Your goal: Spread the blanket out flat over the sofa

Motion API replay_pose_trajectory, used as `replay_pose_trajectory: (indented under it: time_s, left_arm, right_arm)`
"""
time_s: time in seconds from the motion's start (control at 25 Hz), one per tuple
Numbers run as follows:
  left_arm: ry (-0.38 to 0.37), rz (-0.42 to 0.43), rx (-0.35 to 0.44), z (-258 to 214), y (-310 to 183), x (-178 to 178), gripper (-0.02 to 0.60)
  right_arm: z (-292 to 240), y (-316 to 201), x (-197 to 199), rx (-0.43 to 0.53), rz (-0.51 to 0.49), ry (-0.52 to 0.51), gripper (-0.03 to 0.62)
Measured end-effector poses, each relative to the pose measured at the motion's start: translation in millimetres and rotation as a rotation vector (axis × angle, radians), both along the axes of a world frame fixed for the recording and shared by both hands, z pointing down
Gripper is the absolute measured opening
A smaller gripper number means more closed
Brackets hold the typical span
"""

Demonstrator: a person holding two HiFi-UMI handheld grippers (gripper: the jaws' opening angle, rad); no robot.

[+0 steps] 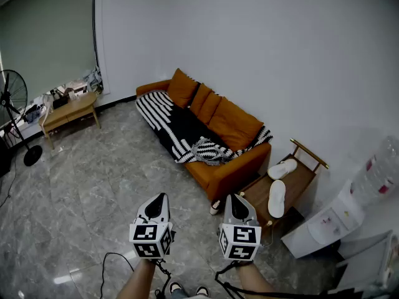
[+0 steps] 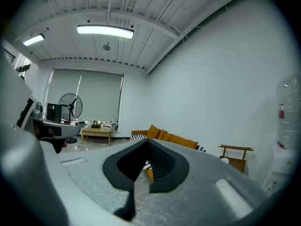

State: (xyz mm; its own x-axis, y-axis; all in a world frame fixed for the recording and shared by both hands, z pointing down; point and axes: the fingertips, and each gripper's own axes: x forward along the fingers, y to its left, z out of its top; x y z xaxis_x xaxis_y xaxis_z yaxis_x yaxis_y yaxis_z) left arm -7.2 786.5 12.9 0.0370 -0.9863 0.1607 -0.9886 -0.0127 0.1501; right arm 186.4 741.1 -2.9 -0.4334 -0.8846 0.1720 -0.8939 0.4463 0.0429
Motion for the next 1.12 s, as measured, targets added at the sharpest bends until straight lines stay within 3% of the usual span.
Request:
replay_pose_trajectory:
  time_s: [0.32,1.12]
  left_arm:
    - [-0.003,0.006,0.002,3,-2,-4,0.002]
    - [-0.007,0.007,0.011,4,-21,-68,0.002]
  right_arm:
    - [-4,-4,9,0.019,0.051,-0.066,0.005]
    - [3,-29,-41,-0.005,0.067,-0.064,0.005]
